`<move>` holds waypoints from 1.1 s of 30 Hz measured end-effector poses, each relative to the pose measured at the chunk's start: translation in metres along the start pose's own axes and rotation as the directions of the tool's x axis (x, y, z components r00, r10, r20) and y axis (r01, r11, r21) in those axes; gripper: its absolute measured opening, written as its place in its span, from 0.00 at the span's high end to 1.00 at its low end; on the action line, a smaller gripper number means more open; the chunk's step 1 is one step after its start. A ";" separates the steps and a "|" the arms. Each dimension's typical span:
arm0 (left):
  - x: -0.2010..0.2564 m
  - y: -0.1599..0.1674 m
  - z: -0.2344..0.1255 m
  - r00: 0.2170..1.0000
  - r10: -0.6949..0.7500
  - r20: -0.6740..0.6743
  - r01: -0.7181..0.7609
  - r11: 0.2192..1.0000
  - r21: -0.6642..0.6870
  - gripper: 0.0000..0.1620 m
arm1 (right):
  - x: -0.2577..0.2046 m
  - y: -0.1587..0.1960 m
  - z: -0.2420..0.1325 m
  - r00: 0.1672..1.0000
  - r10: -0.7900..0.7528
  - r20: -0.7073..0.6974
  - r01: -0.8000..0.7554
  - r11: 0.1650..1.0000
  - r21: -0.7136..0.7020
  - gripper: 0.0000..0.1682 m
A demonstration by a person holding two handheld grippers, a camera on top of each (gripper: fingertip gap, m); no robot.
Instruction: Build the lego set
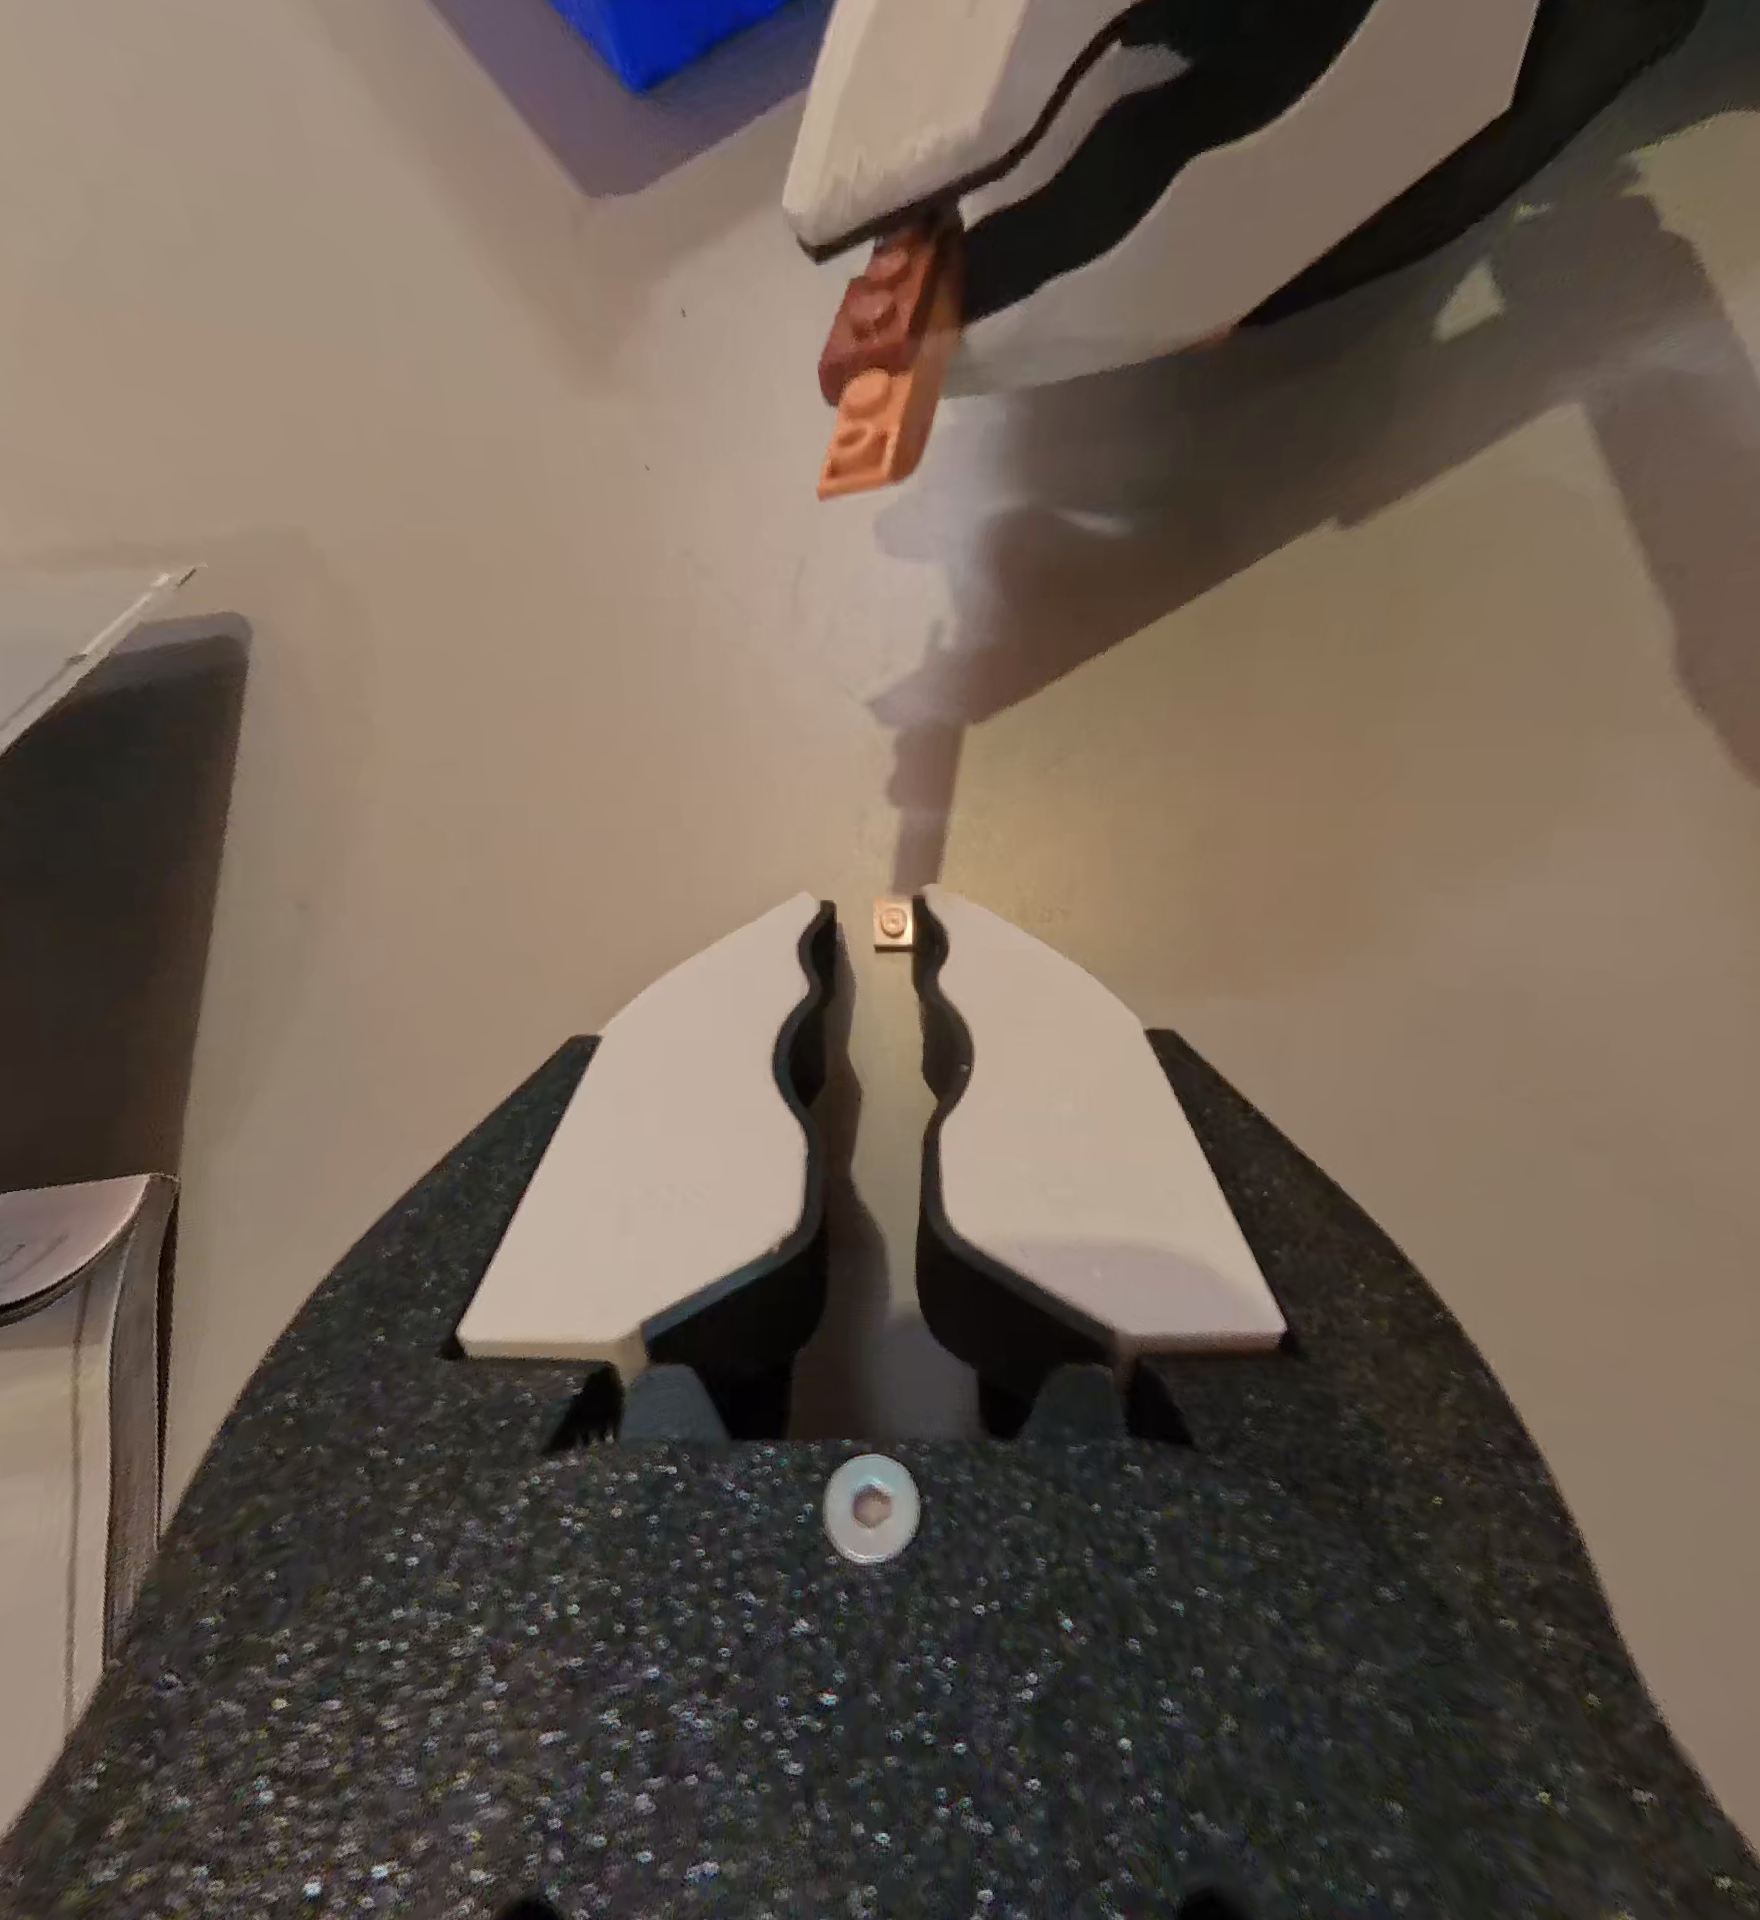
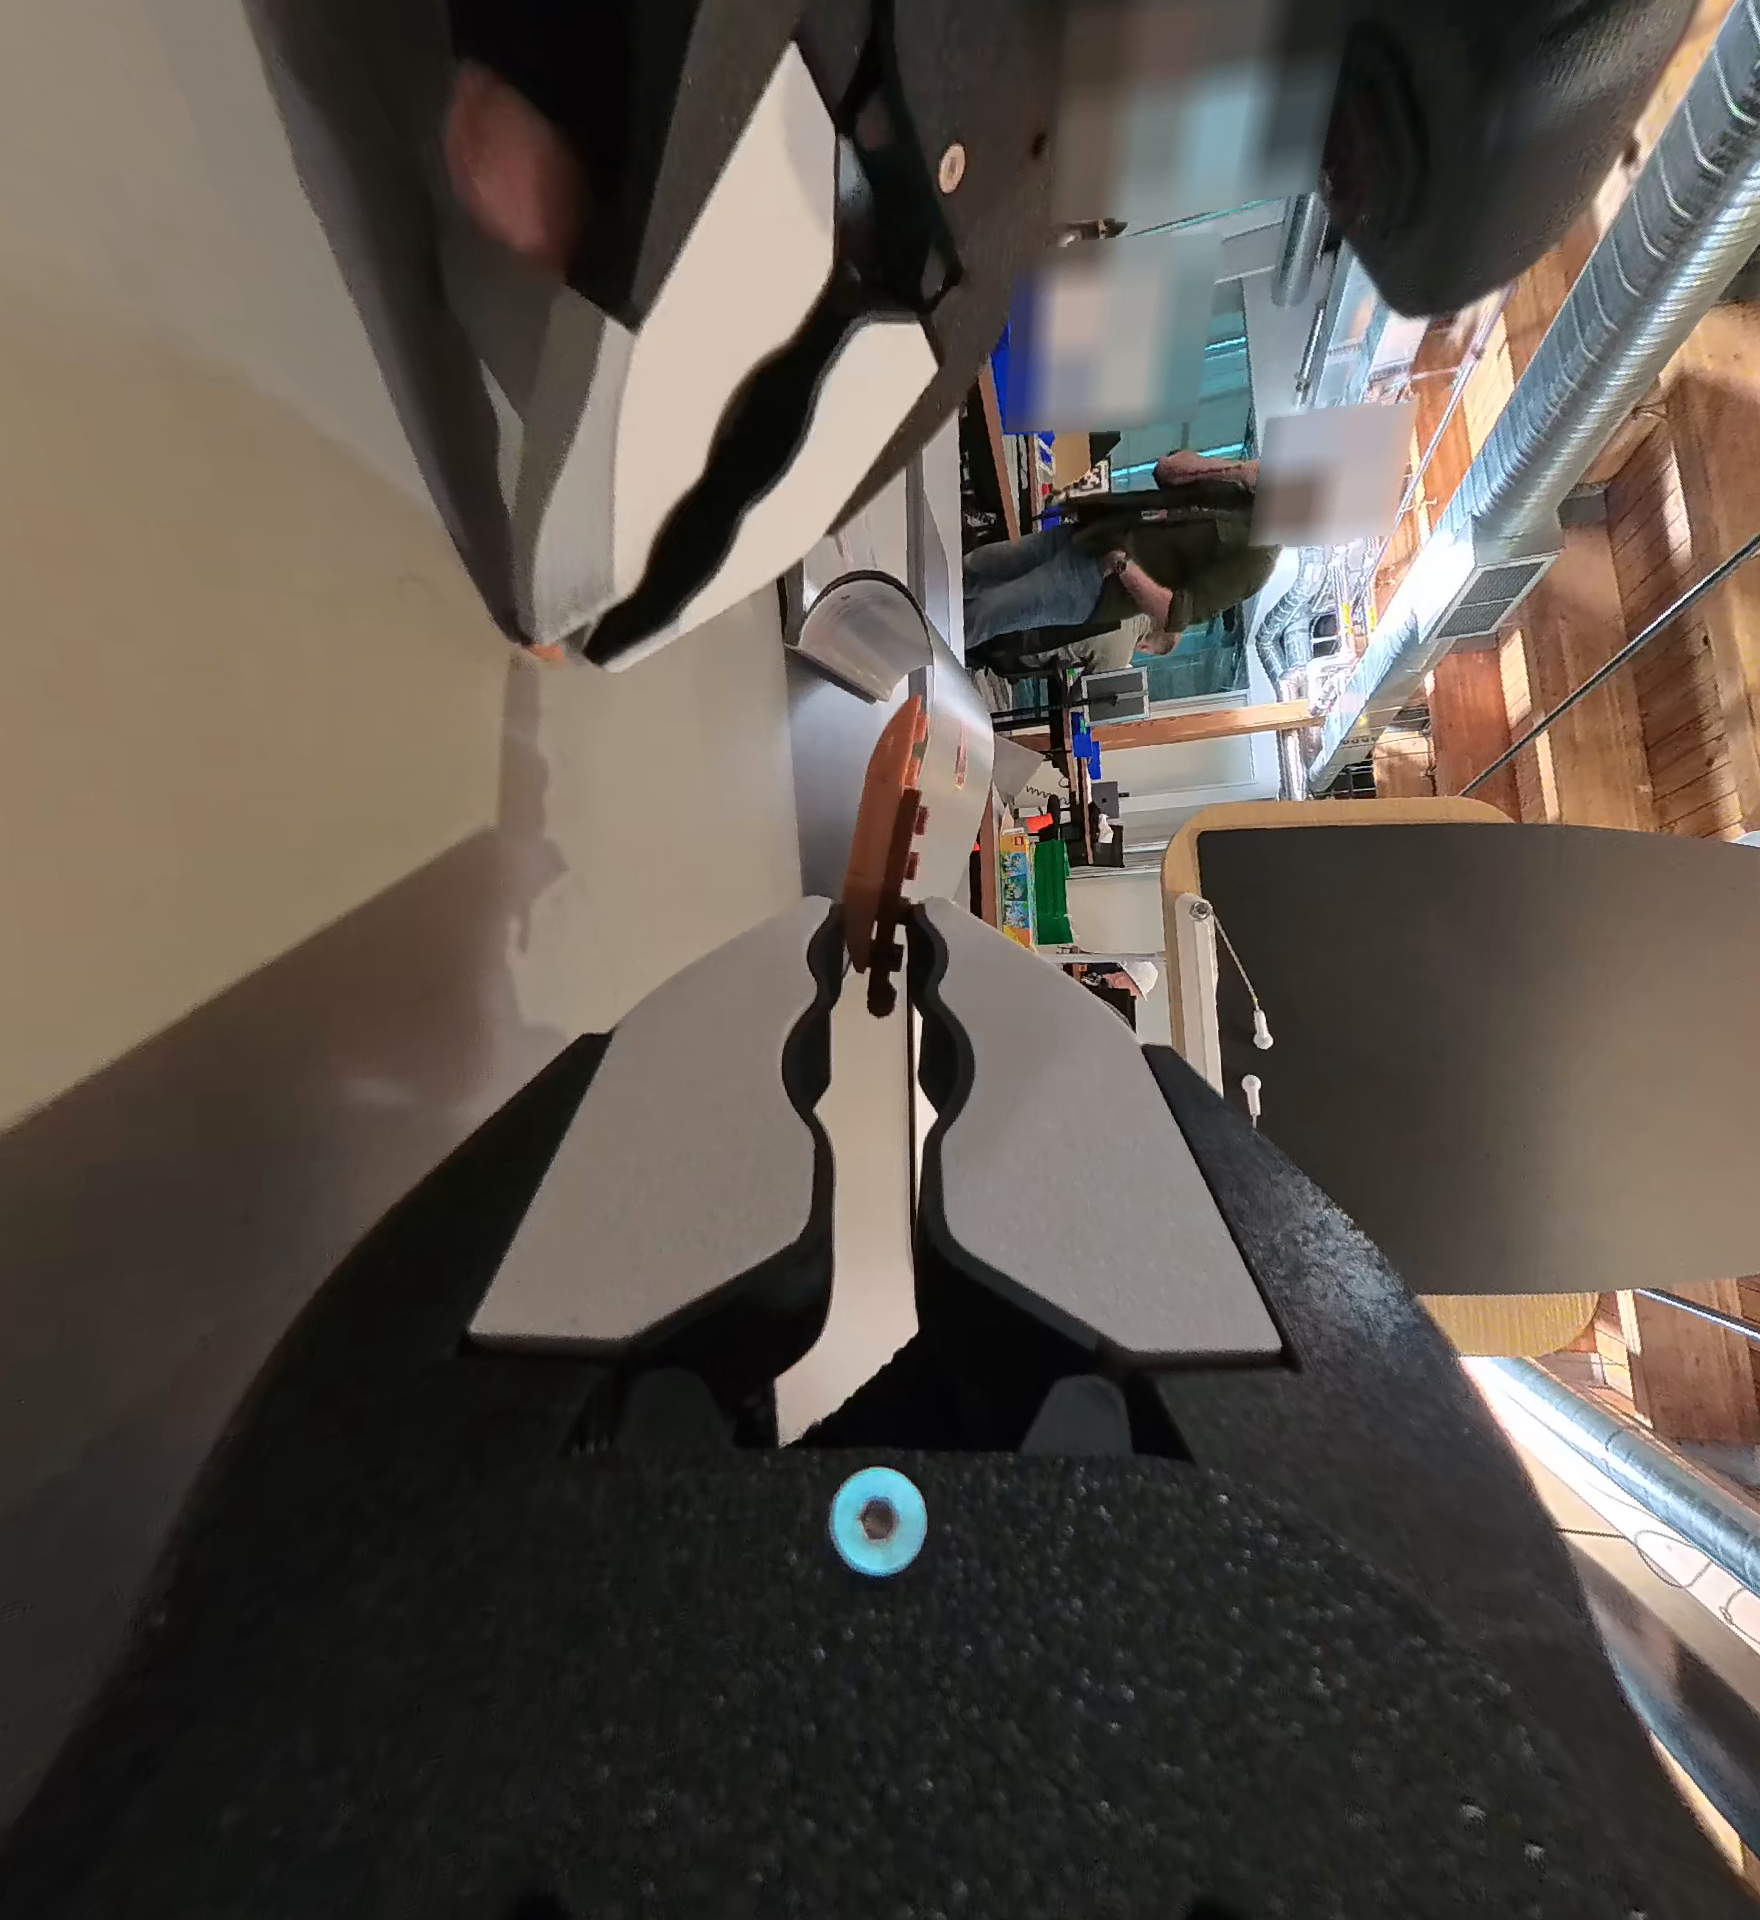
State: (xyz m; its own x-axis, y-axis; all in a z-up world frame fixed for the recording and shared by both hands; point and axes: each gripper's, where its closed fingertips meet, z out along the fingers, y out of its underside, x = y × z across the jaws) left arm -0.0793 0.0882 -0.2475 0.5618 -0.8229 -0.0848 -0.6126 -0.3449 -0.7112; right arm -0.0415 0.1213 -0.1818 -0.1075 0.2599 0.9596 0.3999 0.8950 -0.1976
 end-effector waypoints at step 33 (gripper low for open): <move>0.014 -0.065 -0.044 0.992 0.127 0.003 -0.127 0.987 0.103 0.96 | -0.003 -0.025 0.001 0.971 -0.215 -0.101 0.219 0.975 0.028 0.93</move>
State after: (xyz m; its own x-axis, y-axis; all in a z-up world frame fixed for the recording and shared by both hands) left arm -0.0560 0.0789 -0.1721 0.4811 -0.8587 -0.1767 -0.6185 -0.1896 -0.7625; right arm -0.0525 0.0986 -0.1802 -0.0984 0.0230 0.9949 0.3412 0.9399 0.0121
